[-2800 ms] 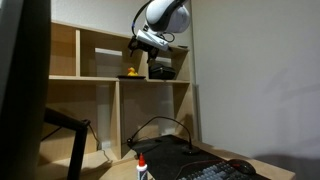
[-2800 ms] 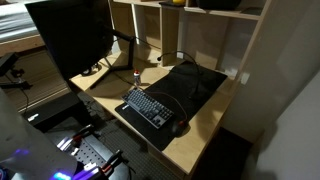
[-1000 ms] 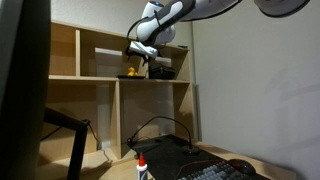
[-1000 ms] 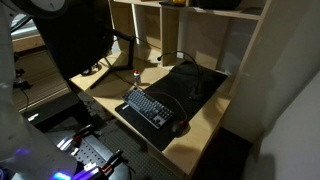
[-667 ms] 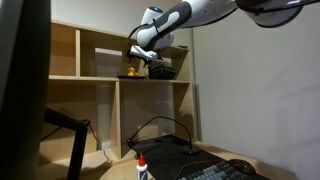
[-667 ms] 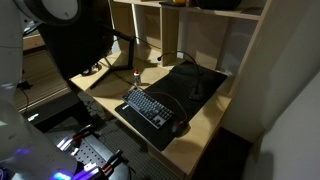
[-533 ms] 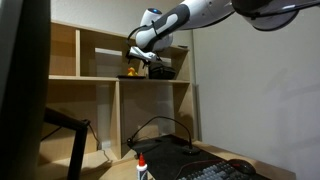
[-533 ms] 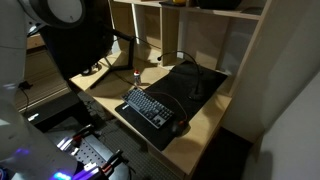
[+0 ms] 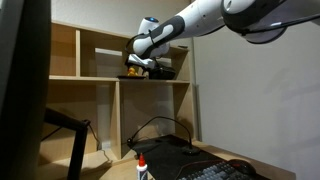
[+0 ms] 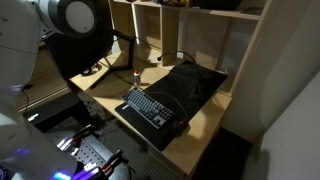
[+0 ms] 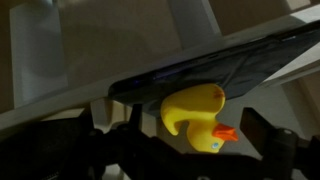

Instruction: Move the rubber duck to the top of the shelf

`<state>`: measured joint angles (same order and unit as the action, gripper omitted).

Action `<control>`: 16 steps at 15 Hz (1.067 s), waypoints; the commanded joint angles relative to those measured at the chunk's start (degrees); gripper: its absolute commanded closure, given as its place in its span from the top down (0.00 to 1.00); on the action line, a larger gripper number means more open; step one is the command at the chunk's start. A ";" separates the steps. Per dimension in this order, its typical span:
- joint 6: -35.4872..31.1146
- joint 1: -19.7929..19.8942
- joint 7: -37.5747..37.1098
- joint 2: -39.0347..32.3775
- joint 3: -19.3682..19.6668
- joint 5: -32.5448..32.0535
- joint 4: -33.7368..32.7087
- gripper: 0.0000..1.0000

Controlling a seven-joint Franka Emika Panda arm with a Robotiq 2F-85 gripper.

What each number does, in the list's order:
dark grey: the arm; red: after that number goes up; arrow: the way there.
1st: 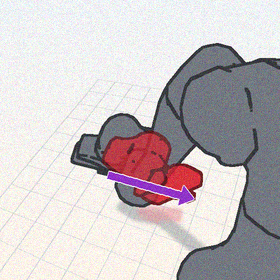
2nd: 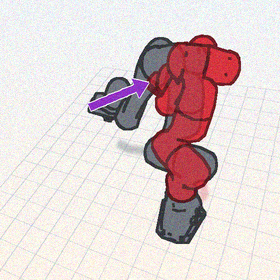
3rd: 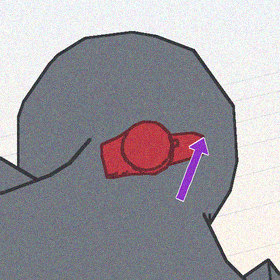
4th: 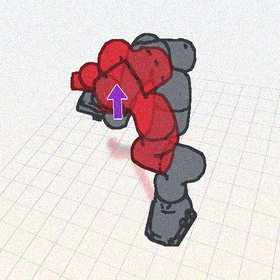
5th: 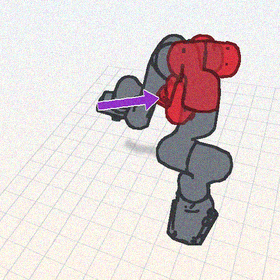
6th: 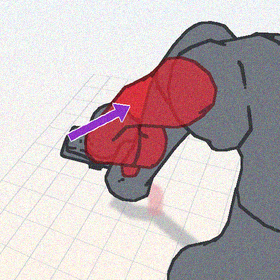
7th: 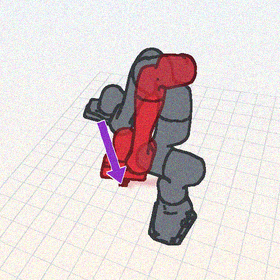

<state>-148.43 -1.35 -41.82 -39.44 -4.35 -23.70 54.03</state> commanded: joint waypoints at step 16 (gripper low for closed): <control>2.83 0.11 3.66 -3.28 -1.97 0.89 -7.70 0.00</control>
<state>-148.08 -1.35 -40.14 -43.27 -5.23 -23.70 47.91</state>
